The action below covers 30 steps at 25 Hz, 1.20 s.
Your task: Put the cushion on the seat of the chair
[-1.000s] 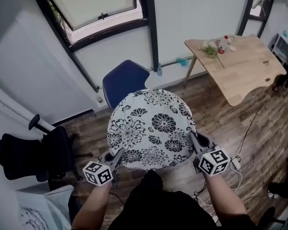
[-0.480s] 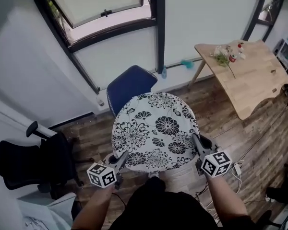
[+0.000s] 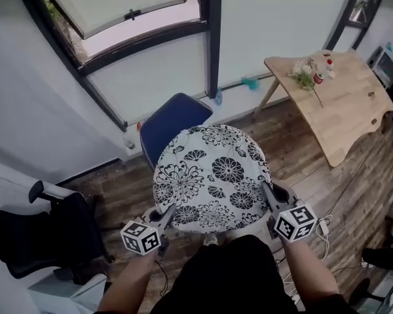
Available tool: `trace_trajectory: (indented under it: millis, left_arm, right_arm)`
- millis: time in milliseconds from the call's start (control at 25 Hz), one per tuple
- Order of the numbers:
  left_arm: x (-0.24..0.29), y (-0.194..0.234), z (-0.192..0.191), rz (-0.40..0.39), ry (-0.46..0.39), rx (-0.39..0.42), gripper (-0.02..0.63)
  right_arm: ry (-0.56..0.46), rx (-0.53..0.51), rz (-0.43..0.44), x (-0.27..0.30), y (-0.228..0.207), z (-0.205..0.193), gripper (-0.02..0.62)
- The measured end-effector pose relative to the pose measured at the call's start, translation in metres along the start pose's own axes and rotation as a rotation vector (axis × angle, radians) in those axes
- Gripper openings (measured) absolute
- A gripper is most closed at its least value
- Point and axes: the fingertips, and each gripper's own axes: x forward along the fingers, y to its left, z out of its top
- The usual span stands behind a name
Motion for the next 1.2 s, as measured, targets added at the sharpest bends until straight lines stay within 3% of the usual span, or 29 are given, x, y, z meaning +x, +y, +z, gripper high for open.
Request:
trace_trajectory:
  millis: [360,560,720,920,1200]
  left_arm:
    - [-0.007,-0.002,-0.001,0.066,0.016,-0.01,0.029]
    - [0.004,-0.019,-0.011,-0.047,-0.018,0.002,0.028]
    - [-0.028,-0.019,0.006,-0.05,-0.072,0.04,0.029]
    - [-0.058,-0.043,0.027,-0.072,-0.066,-0.009,0.029]
    - [-0.019,-0.028,0.002,-0.043,-0.042,-0.087,0.029]
  right_arm:
    - [0.017,0.047,0.035,0.012,-0.001,-0.008,0.034]
    - [0.014,-0.011,-0.082,-0.031,0.004,0.003,0.034]
    - [-0.016,-0.053,-0.071,-0.043,0.041,0.023,0.034]
    - [0.071,-0.078,-0.106,-0.073,0.071,0.062,0.034]
    - [0.142,-0.072,-0.062,-0.039,0.043,0.034,0.034]
